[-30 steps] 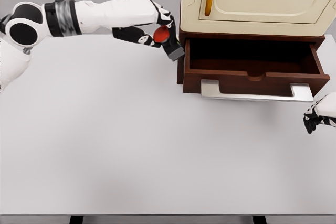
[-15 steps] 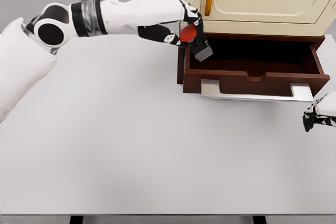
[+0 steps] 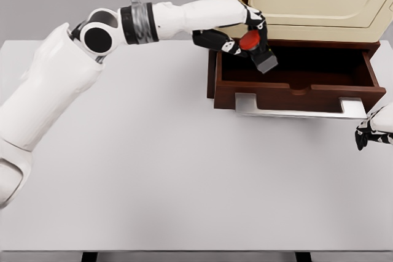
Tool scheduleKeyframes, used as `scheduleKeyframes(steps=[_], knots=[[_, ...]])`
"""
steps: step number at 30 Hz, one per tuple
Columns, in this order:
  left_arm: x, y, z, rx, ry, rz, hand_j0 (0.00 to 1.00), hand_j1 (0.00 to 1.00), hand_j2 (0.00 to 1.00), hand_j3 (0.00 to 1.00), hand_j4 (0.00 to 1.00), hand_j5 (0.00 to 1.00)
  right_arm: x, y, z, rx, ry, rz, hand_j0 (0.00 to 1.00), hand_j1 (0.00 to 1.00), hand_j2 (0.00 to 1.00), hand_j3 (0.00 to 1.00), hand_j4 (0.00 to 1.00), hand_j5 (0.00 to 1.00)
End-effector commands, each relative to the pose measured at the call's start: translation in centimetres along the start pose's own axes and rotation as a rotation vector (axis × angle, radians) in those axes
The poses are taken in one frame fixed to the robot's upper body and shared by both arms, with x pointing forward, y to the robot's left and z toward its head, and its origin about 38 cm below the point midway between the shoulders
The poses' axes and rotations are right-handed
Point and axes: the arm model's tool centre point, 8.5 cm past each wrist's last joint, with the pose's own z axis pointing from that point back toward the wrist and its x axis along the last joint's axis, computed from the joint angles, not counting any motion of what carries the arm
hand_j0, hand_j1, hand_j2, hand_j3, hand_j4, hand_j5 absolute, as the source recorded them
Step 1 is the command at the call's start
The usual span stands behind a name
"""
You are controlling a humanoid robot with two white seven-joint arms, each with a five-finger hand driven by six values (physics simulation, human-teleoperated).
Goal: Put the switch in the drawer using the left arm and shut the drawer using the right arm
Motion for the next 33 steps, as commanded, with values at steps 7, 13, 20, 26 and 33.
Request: scheduleKeyframes(steps=[7, 13, 20, 26, 33], knots=[[0.3, -0.2, -0.4, 0.001, -0.015, 0.01, 0.45, 0.45, 0.45, 0.45, 0.45, 0.45, 0.0, 0.0, 0.1, -0.002, 0.001, -0.004, 0.44, 0.44, 0.44, 0.44, 0.44, 0.44], [1.0, -0.1, -1.6, 0.001, -0.042, 0.008, 0.45, 0.45, 0.45, 0.45, 0.45, 0.45, 0.0, 0.0, 0.1, -0.002, 0.001, -0.004, 0.44, 0.44, 0.44, 0.44, 0.44, 0.44], [1.2, -0.7, -2.9, -0.009, -0.056, 0.018, 0.45, 0.45, 0.45, 0.45, 0.45, 0.45, -0.1, 0.0, 0.1, -0.001, 0.005, -0.006, 0.44, 0.44, 0.44, 0.44, 0.44, 0.44], [0.2, -0.6, -3.1, -0.014, -0.025, 0.028, 0.45, 0.45, 0.45, 0.45, 0.45, 0.45, -0.4, 0.1, 0.2, -0.001, 0.01, -0.012, 0.44, 0.44, 0.44, 0.44, 0.44, 0.44], [0.2, -0.8, -3.3, -0.019, -0.027, 0.03, 0.45, 0.45, 0.45, 0.45, 0.45, 0.45, -1.0, 0.2, 1.1, 0.012, 0.041, -0.017, 0.44, 0.44, 0.44, 0.44, 0.44, 0.44]])
